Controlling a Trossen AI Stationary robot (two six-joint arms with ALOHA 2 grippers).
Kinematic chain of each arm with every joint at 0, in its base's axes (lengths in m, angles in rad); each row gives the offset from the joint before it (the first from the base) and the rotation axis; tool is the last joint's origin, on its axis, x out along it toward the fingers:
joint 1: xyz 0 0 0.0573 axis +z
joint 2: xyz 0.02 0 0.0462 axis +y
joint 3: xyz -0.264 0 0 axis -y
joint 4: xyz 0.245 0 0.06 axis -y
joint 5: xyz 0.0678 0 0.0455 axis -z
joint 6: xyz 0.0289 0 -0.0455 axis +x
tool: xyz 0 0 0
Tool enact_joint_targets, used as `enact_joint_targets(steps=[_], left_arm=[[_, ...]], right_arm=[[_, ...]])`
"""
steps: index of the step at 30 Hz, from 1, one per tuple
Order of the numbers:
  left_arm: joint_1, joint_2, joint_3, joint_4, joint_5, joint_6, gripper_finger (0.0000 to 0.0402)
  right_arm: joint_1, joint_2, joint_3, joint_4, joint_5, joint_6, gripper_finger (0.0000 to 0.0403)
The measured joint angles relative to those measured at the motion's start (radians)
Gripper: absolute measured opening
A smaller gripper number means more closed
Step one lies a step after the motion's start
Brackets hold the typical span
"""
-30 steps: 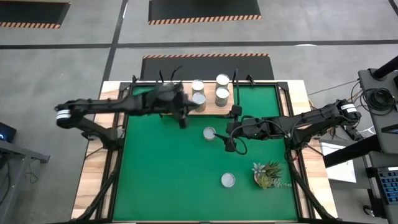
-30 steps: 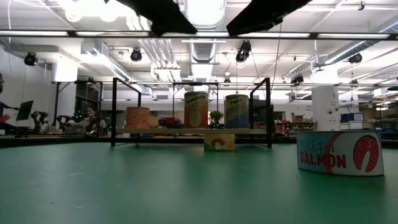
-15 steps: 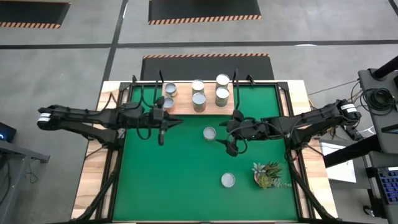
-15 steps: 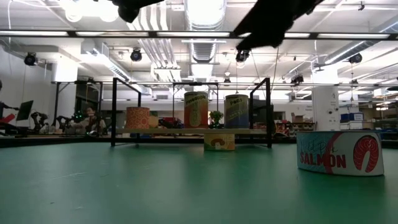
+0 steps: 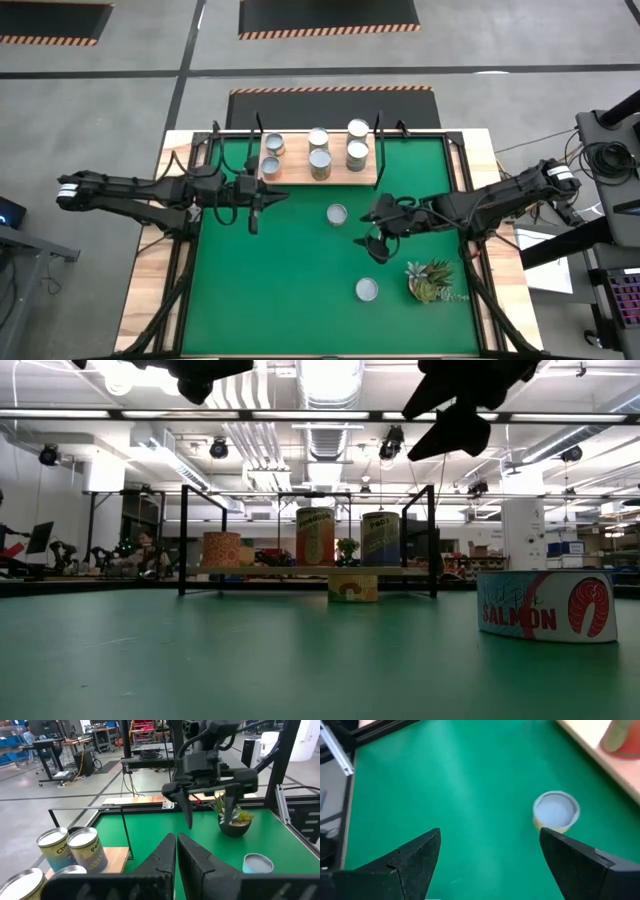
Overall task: Pick and place cans onto a shelf
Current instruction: Put the canned mushrooms on the shelf
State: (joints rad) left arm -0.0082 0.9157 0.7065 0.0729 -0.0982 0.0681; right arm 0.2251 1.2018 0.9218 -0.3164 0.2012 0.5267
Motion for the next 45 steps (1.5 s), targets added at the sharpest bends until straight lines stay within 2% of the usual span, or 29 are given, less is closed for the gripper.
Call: enact_joint_targets(steps=[5,10,15,18,23,32,39,45], left_arm=[[0.0,0.0,-0.003,0.0,0.0,0.0,0.0],[0.0,0.0,-0.002,0.009,0.0,0.0,0.0],[0.0,-0.004,-0.002,0.02,0.0,0.009,0.0],[0.0,-0.015,-0.002,0.021,0.0,0.023,0.0],[0.0,-0.045,-0.003,0.006,0.0,0.027,0.0],[0.0,-0.108,-0.007,-0.071,0.0,0.016,0.0],[0.0,-0.119,-0.008,-0.099,0.001,0.016,0.0],[0.0,-0.114,-0.009,-0.101,0.001,0.016,0.0]], right_arm=[[0.045,0.0,0.0,0.0,0.004,0.054,0.0325],[0.065,0.065,0.056,-0.006,0.034,0.047,0.0325],[0.064,0.211,0.222,-0.163,0.036,-0.051,0.0325],[0.059,0.299,0.32,-0.249,0.076,-0.128,0.0325],[0.026,0.408,0.398,-0.307,0.119,-0.232,0.0325],[-0.113,0.503,0.34,-0.291,0.125,-0.267,0.0325],[-0.162,0.499,0.205,-0.131,0.114,-0.254,0.0325],[-0.177,0.497,0.072,0.075,0.114,-0.249,0.0325]])
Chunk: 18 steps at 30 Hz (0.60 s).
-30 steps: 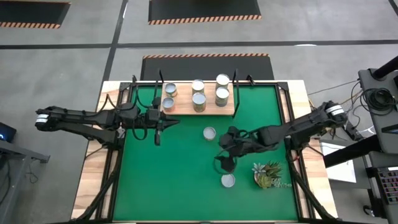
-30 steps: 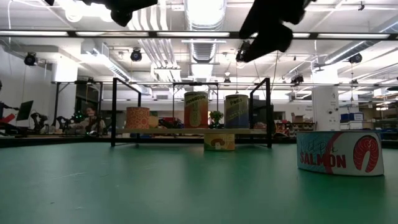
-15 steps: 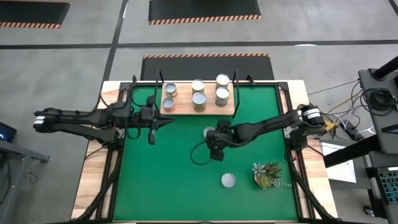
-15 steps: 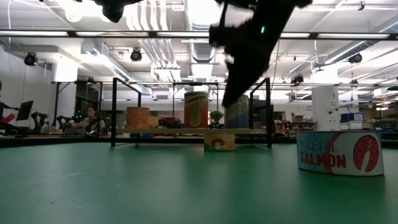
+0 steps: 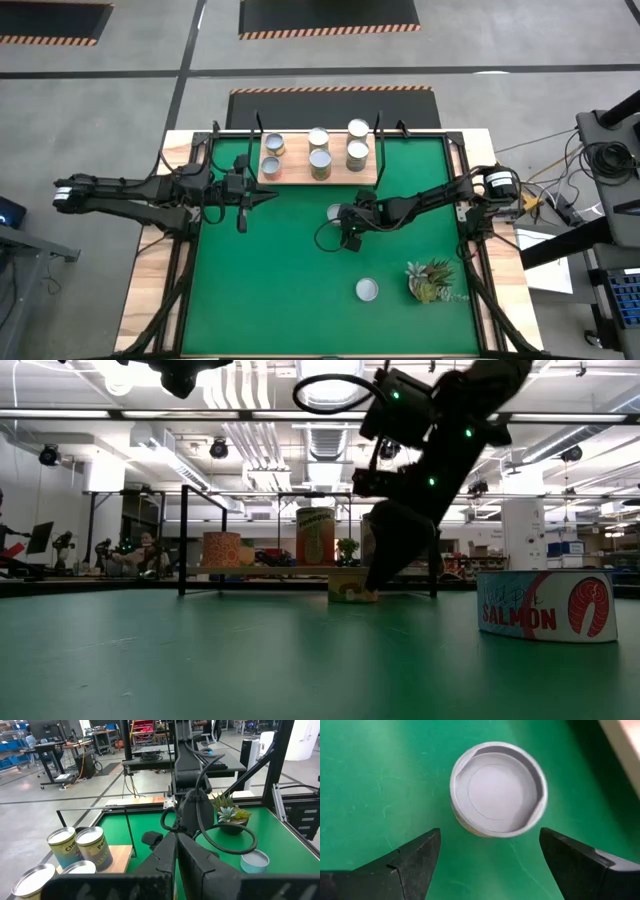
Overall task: Pick and place cans onto a shelf
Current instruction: Put the canned mushrooms on the shelf
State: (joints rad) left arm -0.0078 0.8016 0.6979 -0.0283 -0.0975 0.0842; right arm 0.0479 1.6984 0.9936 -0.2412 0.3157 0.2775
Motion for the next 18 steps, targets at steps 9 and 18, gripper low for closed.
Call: enact_joint_targets(steps=[9,18], left_arm=[[0.0,0.003,0.0,0.002,0.0,0.0,0.0],[0.0,0.005,0.0,0.007,0.0,0.005,0.0]], right_arm=[[-0.027,0.001,-0.132,0.312,0.027,-0.017,0.0325],[-0.033,0.07,-0.151,0.426,0.029,-0.019,0.0325]])
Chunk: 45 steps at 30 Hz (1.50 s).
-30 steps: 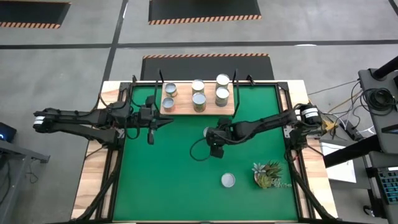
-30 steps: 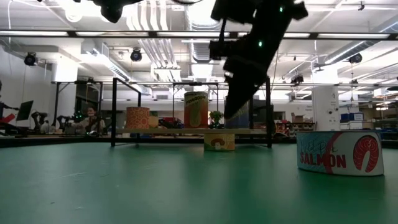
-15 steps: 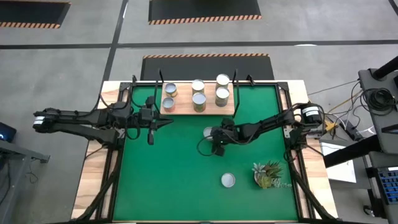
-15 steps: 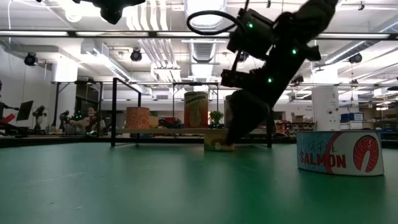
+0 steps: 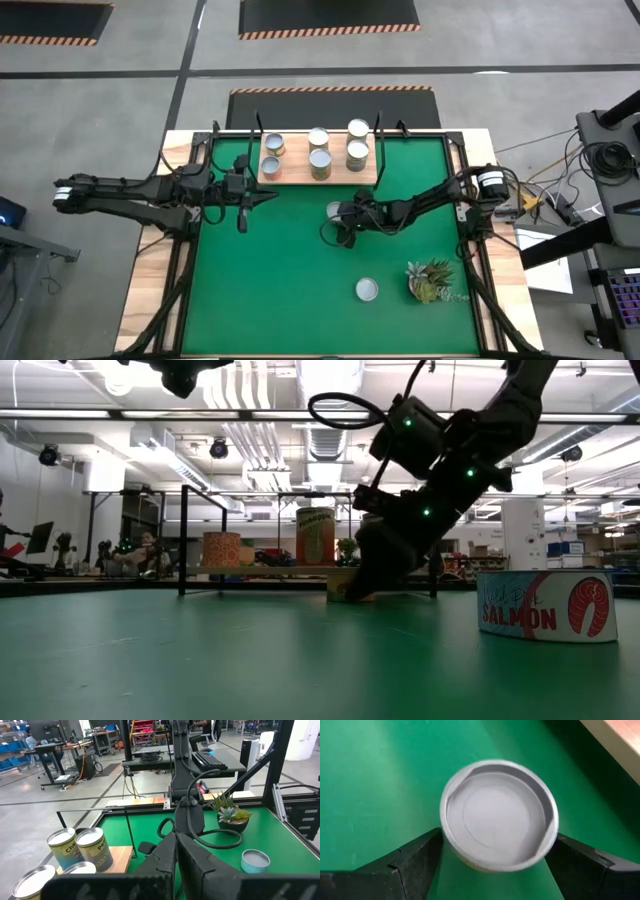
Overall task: Pick and place cans onto a shelf
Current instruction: Put the canned mushrooms on the shelf
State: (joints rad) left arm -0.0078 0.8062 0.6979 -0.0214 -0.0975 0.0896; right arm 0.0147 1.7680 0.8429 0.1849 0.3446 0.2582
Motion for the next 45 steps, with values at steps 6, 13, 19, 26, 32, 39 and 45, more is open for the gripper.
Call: enact_joint_targets(steps=[6,13,19,26,32,39,45], left_arm=[[0.0,0.001,0.0,-0.001,0.0,-0.001,0.0],[0.0,0.022,0.0,-0.026,0.0,-0.005,0.0],[0.0,0.04,0.0,-0.027,0.0,0.005,0.0],[0.0,0.029,0.007,-0.024,-0.145,0.06,0.0],[0.002,-0.018,-0.004,0.003,-0.232,0.143,0.0],[0.001,-0.07,-0.007,0.013,-0.233,0.164,0.0],[0.002,-0.102,-0.023,0.013,-0.233,0.175,0.0]], right_arm=[[0.0,0.016,0.0,0.051,-0.002,-0.021,0.0324],[0.0,0.016,0.0,0.086,-0.007,-0.032,0.0267],[0.0,0.011,0.0,0.106,-0.006,-0.031,0.0262],[0.007,0.008,0.129,0.056,-0.022,-0.133,0.027],[0.009,0.008,0.35,-0.228,-0.03,-0.242,0.027],[-0.018,0.017,0.639,-0.529,-0.031,-0.361,0.027],[-0.061,0.086,0.851,-0.673,-0.031,-0.462,0.027]])
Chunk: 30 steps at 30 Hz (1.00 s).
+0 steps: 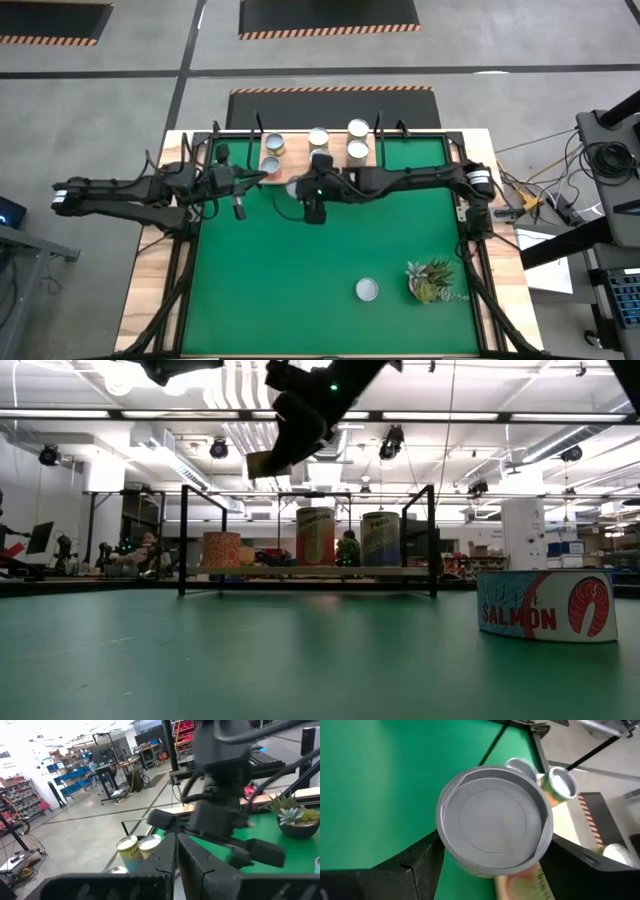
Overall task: Pick and place cans onto a shelf
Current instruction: Put the canned mushrooms on the shelf
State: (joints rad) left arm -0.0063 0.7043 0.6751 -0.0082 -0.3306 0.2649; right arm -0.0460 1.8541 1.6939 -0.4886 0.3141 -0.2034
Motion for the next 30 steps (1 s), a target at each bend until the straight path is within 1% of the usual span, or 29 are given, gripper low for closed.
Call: enact_joint_targets(steps=[7,11,17,22,27,30], left_arm=[[0.0,-0.055,-0.022,0.01,-0.001,-0.001,0.0],[0.0,-0.084,-0.045,0.009,-0.001,-0.008,0.0],[0.0,-0.105,-0.06,0.008,-0.001,-0.022,0.0],[0.0,-0.101,-0.061,0.007,-0.001,-0.038,0.0],[0.0,-0.097,-0.061,0.012,-0.001,-0.042,0.0],[0.0,-0.097,-0.061,0.011,-0.001,-0.051,0.0]], right_arm=[[-0.058,0.123,0.214,-0.185,-0.008,-0.057,0.027],[-0.072,0.203,0.336,-0.286,-0.008,-0.088,0.027],[-0.085,0.289,0.471,-0.367,-0.009,-0.15,0.0271],[-0.098,0.305,0.499,-0.374,-0.014,-0.186,0.0272],[-0.118,0.305,0.493,-0.398,-0.088,-0.154,0.0273],[-0.122,0.305,0.493,-0.418,-0.115,-0.149,0.0274]])
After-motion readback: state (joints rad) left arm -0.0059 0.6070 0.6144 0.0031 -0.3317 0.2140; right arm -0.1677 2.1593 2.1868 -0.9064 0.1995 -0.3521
